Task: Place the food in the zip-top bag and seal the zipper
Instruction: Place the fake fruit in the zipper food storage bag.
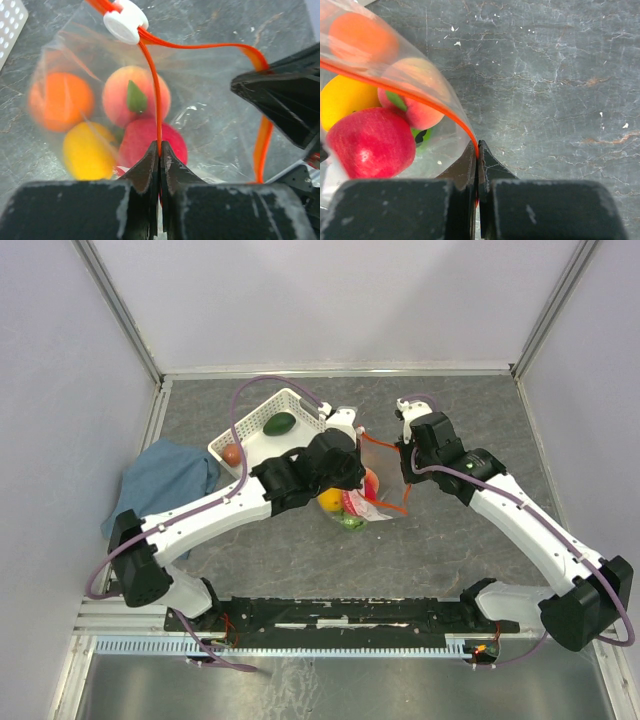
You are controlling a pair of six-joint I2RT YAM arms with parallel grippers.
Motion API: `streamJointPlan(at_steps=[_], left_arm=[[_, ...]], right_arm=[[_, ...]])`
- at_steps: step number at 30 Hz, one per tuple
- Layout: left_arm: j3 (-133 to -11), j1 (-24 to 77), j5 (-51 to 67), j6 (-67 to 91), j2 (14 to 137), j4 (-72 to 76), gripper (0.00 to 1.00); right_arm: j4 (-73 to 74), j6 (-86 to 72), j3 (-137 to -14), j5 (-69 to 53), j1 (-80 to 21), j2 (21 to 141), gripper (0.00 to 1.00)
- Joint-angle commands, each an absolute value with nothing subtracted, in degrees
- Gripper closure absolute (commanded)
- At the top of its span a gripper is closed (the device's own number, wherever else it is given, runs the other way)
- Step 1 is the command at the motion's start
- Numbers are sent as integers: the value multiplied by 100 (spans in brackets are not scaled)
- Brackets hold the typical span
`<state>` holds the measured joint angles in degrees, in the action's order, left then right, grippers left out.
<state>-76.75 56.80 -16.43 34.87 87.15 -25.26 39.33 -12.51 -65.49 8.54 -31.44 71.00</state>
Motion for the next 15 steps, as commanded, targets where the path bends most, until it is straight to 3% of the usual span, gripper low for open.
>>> streamJointPlan(at_steps=[1, 10, 15], left_arm=[[-7915, 5546, -1687, 3278, 8708, -2672, 97], [-7849, 5515, -1363, 3275, 7969, -2457, 96], [-7420, 5326, -1785, 3329, 7898, -2515, 94]], right_arm=[[3799, -1150, -6912, 715, -3150, 7142, 98], [4169, -886, -7490, 1093, -3148, 6871, 99], [4296, -794, -7685, 1256, -3152, 6717, 99]])
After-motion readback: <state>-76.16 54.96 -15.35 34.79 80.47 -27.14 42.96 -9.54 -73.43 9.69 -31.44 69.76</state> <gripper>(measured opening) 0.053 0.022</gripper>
